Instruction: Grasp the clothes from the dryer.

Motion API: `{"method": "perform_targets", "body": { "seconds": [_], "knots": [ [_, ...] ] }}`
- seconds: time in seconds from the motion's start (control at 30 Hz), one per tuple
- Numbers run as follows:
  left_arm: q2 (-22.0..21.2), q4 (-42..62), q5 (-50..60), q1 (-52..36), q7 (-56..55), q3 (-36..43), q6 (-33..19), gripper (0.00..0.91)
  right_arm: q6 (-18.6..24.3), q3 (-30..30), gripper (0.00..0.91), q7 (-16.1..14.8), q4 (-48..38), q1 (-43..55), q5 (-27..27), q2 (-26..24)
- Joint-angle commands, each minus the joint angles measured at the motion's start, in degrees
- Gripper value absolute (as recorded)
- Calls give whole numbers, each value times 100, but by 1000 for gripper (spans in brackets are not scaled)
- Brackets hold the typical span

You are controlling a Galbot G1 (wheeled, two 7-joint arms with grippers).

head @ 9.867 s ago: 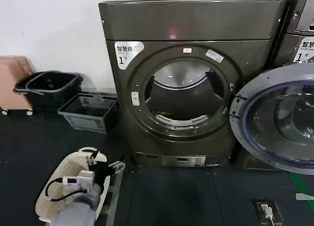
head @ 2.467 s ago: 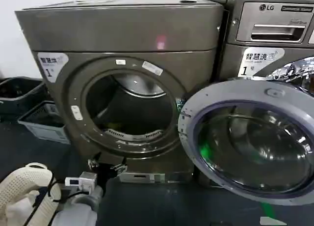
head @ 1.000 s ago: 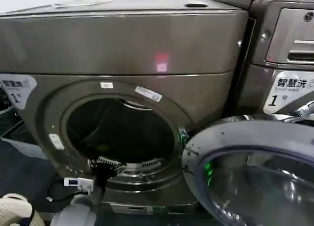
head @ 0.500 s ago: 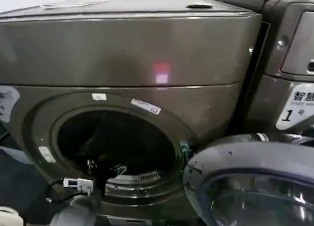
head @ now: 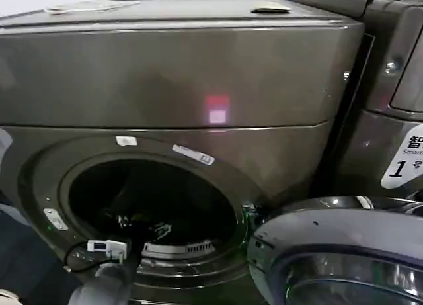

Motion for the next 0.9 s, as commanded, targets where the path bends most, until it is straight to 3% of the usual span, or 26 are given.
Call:
{"method": "perform_targets", "body": {
  "seconds": [0.03, 0.2, 0.27, 0.33, 0.5, 0.9],
  "knots": [
    [123, 538, 2646, -1027, 2732, -91, -3642, 907, 9, -21, 907, -1, -9, 22, -2, 2],
    [150, 959, 3026, -1506, 3429, -51, -4927, 907, 8, -82, 907, -22, 20, 64, -9, 31],
    [151, 1146, 3018, -1673, 3434, -59, -5721, 907, 24, -98, 907, -19, 0, 62, -16, 54],
    [187, 1299, 3003, -1792, 3436, 13, -5976, 907, 49, -97, 907, -18, -20, 50, -19, 58],
    [357, 1652, 2758, -1981, 3441, 203, -6258, 907, 52, -111, 907, -18, -37, 60, -31, 52],
    [490, 2282, 2049, -2212, 3443, 543, -6111, 907, 72, -155, 907, -29, -104, 66, -201, 26]
  ]
}}
